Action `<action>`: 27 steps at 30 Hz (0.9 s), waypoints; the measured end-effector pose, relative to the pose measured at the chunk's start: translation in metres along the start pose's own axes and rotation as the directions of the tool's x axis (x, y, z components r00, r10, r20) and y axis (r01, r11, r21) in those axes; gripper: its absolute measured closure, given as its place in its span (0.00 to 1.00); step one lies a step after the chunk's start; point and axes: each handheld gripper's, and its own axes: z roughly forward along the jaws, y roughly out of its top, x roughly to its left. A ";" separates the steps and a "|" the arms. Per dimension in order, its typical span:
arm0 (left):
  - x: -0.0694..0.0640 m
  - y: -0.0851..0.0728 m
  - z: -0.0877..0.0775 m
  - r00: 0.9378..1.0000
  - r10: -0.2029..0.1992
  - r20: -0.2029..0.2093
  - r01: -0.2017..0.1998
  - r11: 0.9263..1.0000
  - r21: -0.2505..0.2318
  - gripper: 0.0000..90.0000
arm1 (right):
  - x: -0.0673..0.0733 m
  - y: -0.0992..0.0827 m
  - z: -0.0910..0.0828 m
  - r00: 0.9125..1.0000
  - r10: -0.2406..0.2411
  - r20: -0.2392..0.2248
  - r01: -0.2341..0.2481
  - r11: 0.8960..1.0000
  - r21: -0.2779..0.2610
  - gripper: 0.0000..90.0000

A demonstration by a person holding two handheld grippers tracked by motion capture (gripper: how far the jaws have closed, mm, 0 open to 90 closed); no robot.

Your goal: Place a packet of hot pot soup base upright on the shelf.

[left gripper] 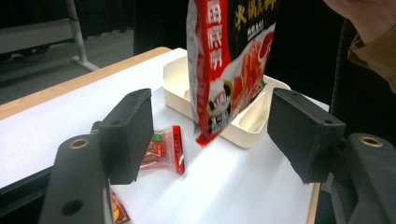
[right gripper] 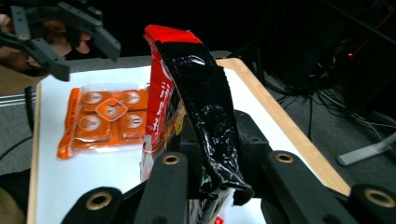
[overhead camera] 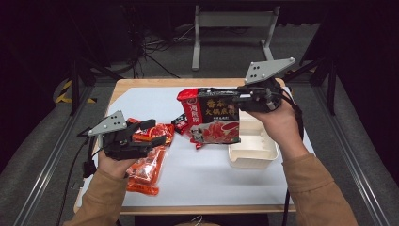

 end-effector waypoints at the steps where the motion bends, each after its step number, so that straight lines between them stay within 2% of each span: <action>1: 0.000 0.000 0.000 1.000 -0.004 -0.001 0.004 1.000 0.001 0.35 | -0.003 0.000 -0.001 1.000 0.002 0.007 -0.002 1.000 0.000 0.85; 15: 0.005 -0.003 0.002 1.000 -0.028 -0.005 0.028 0.999 0.019 0.35 | -0.035 -0.005 -0.012 0.996 0.017 0.090 -0.018 1.000 0.014 0.85; 27: 0.008 -0.005 0.003 0.999 -0.034 -0.010 0.035 0.999 0.037 0.34 | -0.064 -0.012 -0.022 0.985 0.045 0.168 -0.049 0.999 0.020 0.85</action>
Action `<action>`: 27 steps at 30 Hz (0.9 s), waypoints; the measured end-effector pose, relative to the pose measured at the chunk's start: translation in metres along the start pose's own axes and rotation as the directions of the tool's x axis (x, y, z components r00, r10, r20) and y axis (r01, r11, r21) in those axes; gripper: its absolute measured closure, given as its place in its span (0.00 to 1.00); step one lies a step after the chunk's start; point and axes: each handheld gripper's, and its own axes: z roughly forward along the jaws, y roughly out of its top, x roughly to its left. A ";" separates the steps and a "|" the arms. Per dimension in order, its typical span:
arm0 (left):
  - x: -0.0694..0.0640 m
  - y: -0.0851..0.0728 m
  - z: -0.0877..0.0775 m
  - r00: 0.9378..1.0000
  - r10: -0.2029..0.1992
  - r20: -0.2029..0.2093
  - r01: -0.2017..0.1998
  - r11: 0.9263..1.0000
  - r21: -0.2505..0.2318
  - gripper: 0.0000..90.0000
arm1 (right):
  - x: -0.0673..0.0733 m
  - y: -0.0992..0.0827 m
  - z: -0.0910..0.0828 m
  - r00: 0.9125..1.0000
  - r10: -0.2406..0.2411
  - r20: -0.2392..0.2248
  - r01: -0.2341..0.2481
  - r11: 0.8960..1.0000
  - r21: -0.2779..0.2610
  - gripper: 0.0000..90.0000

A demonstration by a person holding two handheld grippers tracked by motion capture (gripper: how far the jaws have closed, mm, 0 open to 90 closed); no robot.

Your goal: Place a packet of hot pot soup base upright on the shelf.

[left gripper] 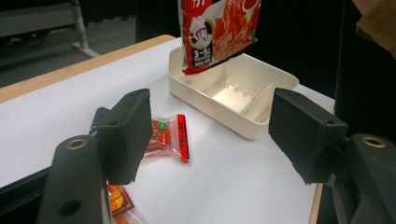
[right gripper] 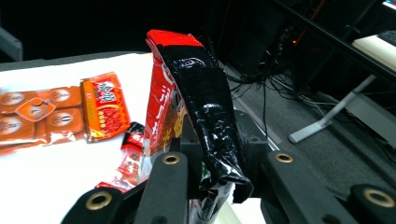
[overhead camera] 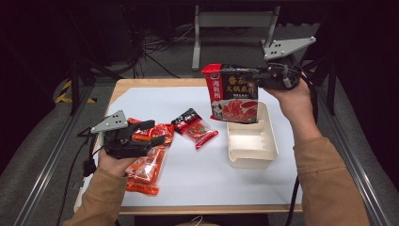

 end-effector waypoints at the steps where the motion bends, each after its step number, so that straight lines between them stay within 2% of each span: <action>1: 0.000 0.000 0.000 1.000 -0.005 0.000 0.005 1.000 0.001 0.34 | -0.003 -0.001 -0.001 1.000 0.007 0.007 -0.007 1.000 -0.001 0.85; 6: 0.001 -0.001 0.000 1.000 -0.010 0.000 0.010 1.000 0.004 0.34 | -0.014 -0.007 -0.002 0.999 0.023 0.031 -0.023 1.000 0.006 0.85; 13: 0.002 -0.002 0.001 1.000 -0.017 -0.002 0.017 1.000 0.007 0.34 | -0.025 -0.013 -0.003 0.997 0.008 0.072 -0.009 1.000 0.011 0.85; 18: 0.003 -0.001 0.003 1.000 -0.013 0.000 0.013 1.000 0.013 0.34 | -0.034 -0.019 -0.004 0.996 0.020 0.089 -0.022 1.000 0.014 0.85; 27: 0.004 -0.002 0.004 1.000 -0.015 0.002 0.015 1.000 0.021 0.33 | -0.043 -0.030 -0.002 0.993 0.000 0.115 -0.002 1.000 0.019 0.85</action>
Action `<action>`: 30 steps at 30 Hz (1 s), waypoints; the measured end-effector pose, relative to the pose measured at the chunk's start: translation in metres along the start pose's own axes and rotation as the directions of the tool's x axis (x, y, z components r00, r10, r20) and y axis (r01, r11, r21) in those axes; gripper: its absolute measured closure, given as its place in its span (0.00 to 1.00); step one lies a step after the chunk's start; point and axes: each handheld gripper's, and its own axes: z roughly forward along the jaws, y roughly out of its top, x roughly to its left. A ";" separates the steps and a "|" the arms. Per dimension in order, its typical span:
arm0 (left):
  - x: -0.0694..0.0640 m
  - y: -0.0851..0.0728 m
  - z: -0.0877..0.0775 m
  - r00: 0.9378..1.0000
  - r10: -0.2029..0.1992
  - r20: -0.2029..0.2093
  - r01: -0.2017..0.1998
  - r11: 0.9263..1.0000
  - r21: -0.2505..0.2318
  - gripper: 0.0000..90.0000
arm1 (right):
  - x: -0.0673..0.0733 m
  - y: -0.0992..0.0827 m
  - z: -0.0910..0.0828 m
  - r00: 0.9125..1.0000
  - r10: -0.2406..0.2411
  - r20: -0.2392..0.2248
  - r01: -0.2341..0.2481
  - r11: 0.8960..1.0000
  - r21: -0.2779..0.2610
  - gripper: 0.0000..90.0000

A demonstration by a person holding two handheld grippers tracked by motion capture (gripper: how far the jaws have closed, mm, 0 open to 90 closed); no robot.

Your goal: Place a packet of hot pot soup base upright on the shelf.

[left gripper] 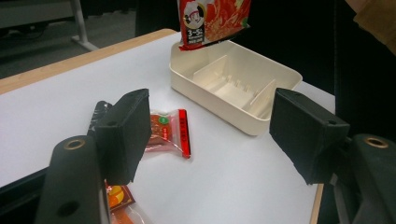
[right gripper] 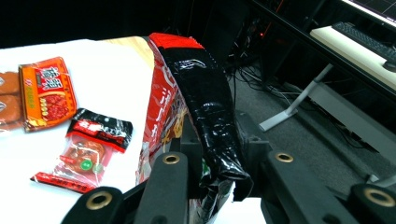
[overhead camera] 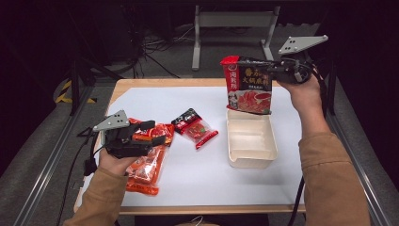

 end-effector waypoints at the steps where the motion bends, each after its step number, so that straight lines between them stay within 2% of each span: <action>1: 0.000 0.000 0.000 1.000 -0.007 0.001 0.007 1.000 -0.001 0.33 | -0.002 -0.002 0.002 1.000 -0.002 0.004 0.002 1.000 0.009 0.85; 5: 0.000 -0.001 0.000 1.000 -0.010 0.000 0.010 1.000 -0.001 0.33 | -0.004 -0.006 0.004 1.000 -0.011 0.007 0.011 1.000 0.003 0.85; 22: 0.003 -0.003 0.002 1.000 -0.006 -0.011 0.006 1.000 0.008 0.32 | -0.012 -0.039 0.025 1.000 0.021 -0.002 -0.020 1.000 0.016 0.85; 25: 0.003 -0.004 0.002 1.000 -0.023 -0.008 0.023 1.000 0.017 0.32 | -0.013 -0.042 0.027 1.000 0.026 -0.004 -0.026 1.000 0.004 0.85; 28: 0.004 -0.004 0.003 1.000 -0.011 -0.006 0.011 1.000 0.024 0.32 | -0.011 -0.043 0.030 1.000 0.022 -0.009 -0.022 1.000 -0.002 0.85; 30: 0.004 -0.005 0.004 1.000 -0.022 -0.003 0.022 0.999 0.024 0.32 | -0.010 -0.045 0.034 1.000 0.017 -0.013 -0.017 1.000 0.006 0.85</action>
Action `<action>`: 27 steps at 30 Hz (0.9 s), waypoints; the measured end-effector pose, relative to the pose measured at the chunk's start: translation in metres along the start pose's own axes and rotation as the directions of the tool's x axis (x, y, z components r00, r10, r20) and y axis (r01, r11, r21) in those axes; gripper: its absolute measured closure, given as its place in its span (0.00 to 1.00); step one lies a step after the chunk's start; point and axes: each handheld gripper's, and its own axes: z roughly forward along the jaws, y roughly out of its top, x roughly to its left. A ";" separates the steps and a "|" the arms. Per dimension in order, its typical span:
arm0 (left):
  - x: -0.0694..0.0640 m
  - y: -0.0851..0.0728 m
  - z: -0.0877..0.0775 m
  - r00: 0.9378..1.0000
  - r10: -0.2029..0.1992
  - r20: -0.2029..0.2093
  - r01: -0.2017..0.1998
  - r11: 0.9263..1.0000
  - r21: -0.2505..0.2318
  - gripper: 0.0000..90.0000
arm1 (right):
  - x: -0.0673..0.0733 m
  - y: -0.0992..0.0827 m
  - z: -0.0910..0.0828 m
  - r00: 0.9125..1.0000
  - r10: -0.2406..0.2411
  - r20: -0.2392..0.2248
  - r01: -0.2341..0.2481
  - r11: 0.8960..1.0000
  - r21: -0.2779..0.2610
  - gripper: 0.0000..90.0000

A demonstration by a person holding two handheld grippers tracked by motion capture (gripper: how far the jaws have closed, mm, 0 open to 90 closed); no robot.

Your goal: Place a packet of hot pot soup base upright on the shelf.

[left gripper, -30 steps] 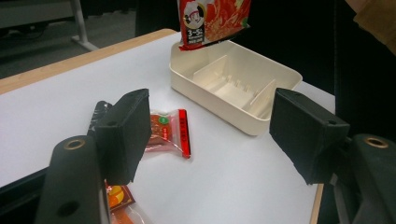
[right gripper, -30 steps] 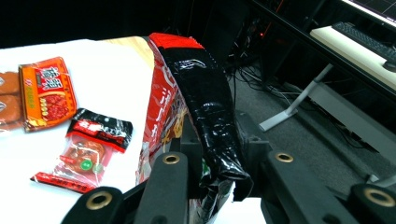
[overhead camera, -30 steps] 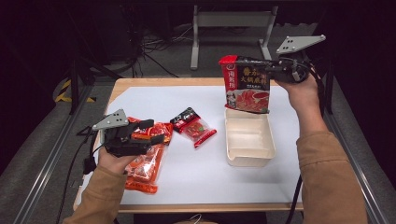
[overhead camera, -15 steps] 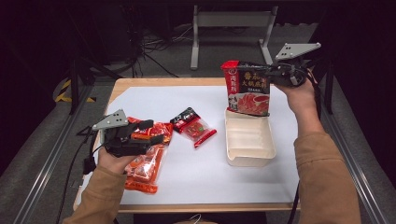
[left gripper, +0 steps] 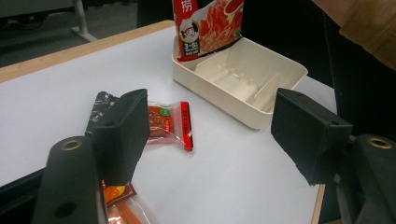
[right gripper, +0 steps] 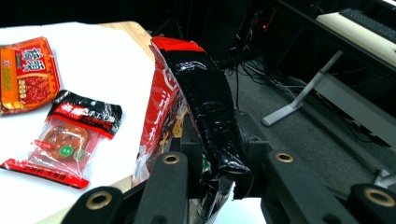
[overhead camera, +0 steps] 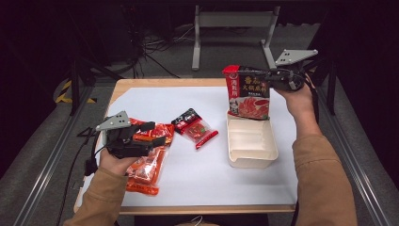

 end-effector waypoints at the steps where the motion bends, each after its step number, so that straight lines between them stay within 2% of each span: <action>1: 0.000 0.000 0.000 1.000 0.002 0.001 -0.002 1.000 0.000 0.32 | 0.001 -0.001 0.002 1.000 -0.002 -0.001 0.002 1.000 0.005 0.85; 11: 0.002 -0.001 0.001 1.000 -0.003 -0.001 0.003 1.000 0.005 0.32 | 0.007 -0.012 0.014 0.999 -0.019 -0.030 0.019 1.000 -0.003 0.83; 15: 0.003 -0.001 0.001 1.000 -0.002 -0.001 0.002 1.000 0.007 0.32 | 0.012 -0.023 0.023 0.999 -0.020 -0.049 0.023 0.998 0.050 0.81; 16: 0.003 -0.001 0.001 1.000 -0.006 -0.003 0.006 1.000 0.007 0.31 | 0.013 -0.027 0.025 0.999 -0.012 -0.053 0.015 0.998 0.056 0.81; 18: 0.003 -0.001 0.002 1.000 -0.007 -0.006 0.007 1.000 0.007 0.31 | 0.012 -0.035 0.023 0.999 0.004 -0.042 -0.003 1.000 0.022 0.81; 20: 0.004 -0.001 0.002 1.000 -0.005 -0.008 0.006 1.000 0.010 0.31 | 0.011 -0.040 0.020 0.999 0.021 -0.044 -0.021 1.000 0.013 0.81; 26: 0.004 -0.001 0.004 1.000 0.000 -0.008 0.000 1.000 0.018 0.30 | 0.010 -0.047 0.015 0.998 0.049 -0.029 -0.048 0.998 0.036 0.80; 27: 0.004 -0.001 0.004 1.000 0.003 -0.010 -0.003 1.000 0.020 0.30 | 0.010 -0.049 0.014 0.997 0.069 -0.020 -0.068 0.997 0.039 0.80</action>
